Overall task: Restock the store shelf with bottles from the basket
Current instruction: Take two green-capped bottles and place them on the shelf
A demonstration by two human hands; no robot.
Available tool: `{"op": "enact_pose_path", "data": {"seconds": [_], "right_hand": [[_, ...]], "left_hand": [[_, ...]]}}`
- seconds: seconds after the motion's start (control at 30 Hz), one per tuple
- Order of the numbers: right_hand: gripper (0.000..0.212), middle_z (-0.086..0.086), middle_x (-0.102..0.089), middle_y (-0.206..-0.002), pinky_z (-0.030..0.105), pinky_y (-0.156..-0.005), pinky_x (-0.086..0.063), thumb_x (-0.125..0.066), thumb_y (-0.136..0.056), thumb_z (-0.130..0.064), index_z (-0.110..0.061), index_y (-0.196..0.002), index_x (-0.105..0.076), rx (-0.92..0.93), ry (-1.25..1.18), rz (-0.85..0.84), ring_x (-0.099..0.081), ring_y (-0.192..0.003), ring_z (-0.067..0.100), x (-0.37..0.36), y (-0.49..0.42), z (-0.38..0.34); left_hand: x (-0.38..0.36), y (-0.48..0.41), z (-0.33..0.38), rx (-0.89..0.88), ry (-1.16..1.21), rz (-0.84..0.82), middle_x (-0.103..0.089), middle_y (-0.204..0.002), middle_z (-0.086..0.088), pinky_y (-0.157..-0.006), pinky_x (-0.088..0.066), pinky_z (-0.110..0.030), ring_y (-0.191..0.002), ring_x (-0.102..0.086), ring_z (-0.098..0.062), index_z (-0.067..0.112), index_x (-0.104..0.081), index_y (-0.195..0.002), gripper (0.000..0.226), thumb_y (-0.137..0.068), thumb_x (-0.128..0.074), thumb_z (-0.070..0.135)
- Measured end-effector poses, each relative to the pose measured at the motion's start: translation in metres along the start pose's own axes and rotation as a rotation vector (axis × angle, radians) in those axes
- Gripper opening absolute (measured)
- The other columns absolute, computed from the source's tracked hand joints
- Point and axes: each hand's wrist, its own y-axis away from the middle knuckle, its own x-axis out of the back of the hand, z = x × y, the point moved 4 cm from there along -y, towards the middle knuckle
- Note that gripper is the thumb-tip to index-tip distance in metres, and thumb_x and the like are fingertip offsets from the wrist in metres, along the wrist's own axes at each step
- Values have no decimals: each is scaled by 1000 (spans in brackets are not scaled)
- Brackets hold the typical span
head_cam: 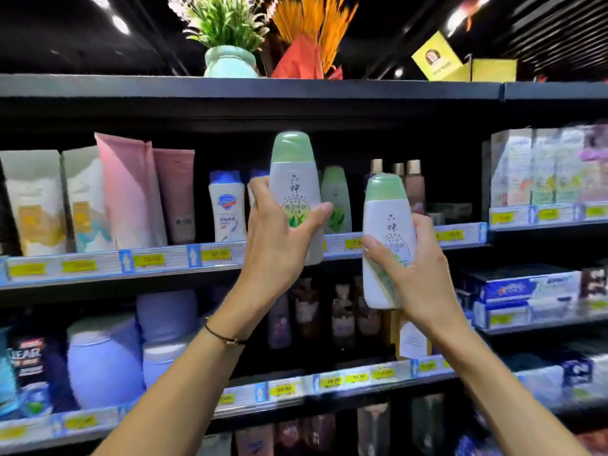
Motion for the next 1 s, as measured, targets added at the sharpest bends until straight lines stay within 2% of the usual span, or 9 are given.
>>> {"op": "enact_pose_path", "data": {"seconds": [0.27,0.4,0.47,0.5,0.57,0.6,0.7,0.83,1.0], "right_hand": [[41,-27,-64,-98,32,-75,-55,-69,-87,-47,-35,-119,-46,13,-111,-60,-67,-93,3,10,-42,12],[40,-15,-62,-109,34,-78,-56,-66,-92,-43,-32,-125,-45,20,-133,-103,-66,-97,5,9,-63,22],[37,-14,-63,-110,32,-79,-54,-67,-94,-40,-32,-125,-47,17,-188,-128,-66,-97,3,9,-76,28],[35,-14,-64,-108,30,-79,-53,-66,-95,-38,-31,-125,-49,14,-202,-133,-66,-96,1,8,-80,30],[32,-16,-63,-104,24,-76,-51,-64,-97,-33,-27,-125,-51,17,-230,-149,-65,-91,-4,9,-89,31],[30,-17,-62,-103,22,-74,-50,-63,-98,-31,-26,-125,-51,20,-249,-153,-64,-89,-5,10,-93,31],[25,-12,-60,-105,17,-67,-50,-62,-99,-25,-22,-121,-51,34,-285,-170,-63,-85,-6,13,-104,34],[21,-6,-60,-106,14,-61,-51,-60,-99,-22,-22,-118,-50,45,-320,-188,-63,-79,-8,17,-114,36],[22,-8,-61,-109,16,-65,-52,-64,-97,-30,-26,-114,-50,67,-299,-171,-64,-86,-4,16,-123,42]], "left_hand": [[-34,-48,-12,-74,-6,-11,-48,-116,3,-96,-48,-52,-114,-52,-25,32,-34,-110,49,-80,-64,57],[-37,-57,-12,-145,17,-48,-43,-145,-1,-107,-43,-57,-131,-48,-29,41,-21,-143,73,-85,-65,37],[-37,-62,-13,-204,0,-72,-25,-162,9,-119,-33,-45,-143,-36,-15,41,0,-156,101,-86,-67,15],[-35,-65,-13,-238,-43,-77,-22,-158,20,-120,-29,-26,-137,-33,2,35,4,-159,106,-86,-67,5],[-38,-66,-12,-254,-149,-71,-29,-133,30,-95,-26,4,-104,-38,23,32,1,-161,107,-86,-68,1],[-40,-67,-11,-240,-193,-73,-36,-124,22,-85,-27,6,-94,-42,19,36,-3,-160,104,-86,-70,5],[-45,-71,-9,-203,-323,-94,-45,-114,-5,-76,-31,-1,-89,-46,-9,42,-18,-155,92,-86,-76,19],[-60,-75,-12,-200,-471,-187,-39,-108,-3,-72,-38,-15,-84,-47,-6,38,-25,-147,86,-83,-80,19],[-73,-81,-21,-150,-646,-288,-35,-111,-3,-82,-51,-45,-81,-54,-24,34,-25,-137,80,-82,-81,20]]}}
